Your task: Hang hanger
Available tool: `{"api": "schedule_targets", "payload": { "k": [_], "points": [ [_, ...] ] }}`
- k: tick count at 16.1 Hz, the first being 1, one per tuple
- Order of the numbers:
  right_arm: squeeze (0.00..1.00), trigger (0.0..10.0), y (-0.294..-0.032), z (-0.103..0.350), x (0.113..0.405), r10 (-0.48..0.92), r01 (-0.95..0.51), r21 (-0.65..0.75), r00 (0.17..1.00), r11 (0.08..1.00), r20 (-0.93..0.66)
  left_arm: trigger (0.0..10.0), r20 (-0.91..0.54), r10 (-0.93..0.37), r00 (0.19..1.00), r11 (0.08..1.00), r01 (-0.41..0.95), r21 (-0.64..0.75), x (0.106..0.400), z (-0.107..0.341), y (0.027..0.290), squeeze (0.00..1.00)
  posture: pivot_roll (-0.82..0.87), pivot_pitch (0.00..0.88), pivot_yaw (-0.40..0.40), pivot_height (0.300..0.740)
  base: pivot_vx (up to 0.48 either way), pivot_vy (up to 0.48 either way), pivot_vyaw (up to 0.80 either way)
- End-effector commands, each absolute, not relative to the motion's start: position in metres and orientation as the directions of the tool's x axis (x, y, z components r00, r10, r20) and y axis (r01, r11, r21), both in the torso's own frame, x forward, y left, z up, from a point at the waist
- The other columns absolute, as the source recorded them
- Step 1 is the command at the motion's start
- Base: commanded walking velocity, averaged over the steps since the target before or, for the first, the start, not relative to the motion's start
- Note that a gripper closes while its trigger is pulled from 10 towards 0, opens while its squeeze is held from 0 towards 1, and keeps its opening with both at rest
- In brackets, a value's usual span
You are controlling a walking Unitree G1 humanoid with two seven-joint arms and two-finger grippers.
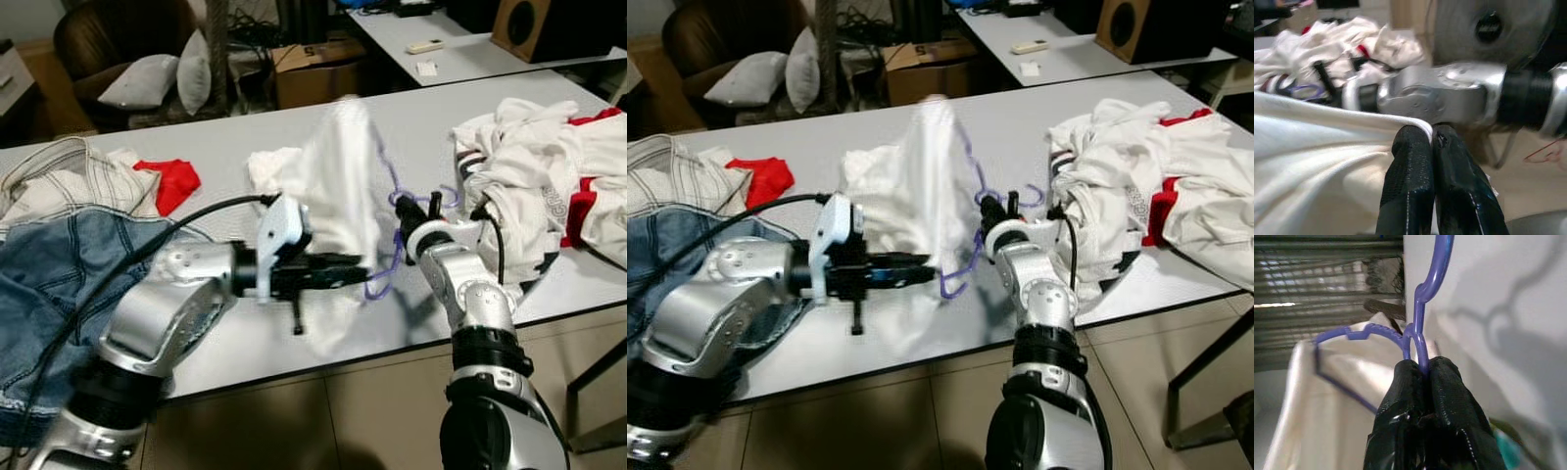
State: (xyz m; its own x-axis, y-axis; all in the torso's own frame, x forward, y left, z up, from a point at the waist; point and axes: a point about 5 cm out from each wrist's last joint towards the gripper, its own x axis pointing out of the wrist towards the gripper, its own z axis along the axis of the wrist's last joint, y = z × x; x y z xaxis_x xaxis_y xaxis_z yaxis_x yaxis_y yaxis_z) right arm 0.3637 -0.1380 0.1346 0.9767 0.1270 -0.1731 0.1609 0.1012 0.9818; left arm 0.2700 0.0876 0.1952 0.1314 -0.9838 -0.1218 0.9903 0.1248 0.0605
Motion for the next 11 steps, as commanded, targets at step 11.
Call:
{"api": "schedule_targets", "payload": {
  "k": [11],
  "points": [
    [0.00,10.0,-0.139,0.174,0.333,0.302,-0.153,0.912,0.953,0.380,0.034,0.0,0.015,-0.864,0.504,0.492,0.837,0.241,0.328,0.236,0.110,0.00,0.03,0.000,0.093,0.740,0.000,0.000,0.00]
  ]
}}
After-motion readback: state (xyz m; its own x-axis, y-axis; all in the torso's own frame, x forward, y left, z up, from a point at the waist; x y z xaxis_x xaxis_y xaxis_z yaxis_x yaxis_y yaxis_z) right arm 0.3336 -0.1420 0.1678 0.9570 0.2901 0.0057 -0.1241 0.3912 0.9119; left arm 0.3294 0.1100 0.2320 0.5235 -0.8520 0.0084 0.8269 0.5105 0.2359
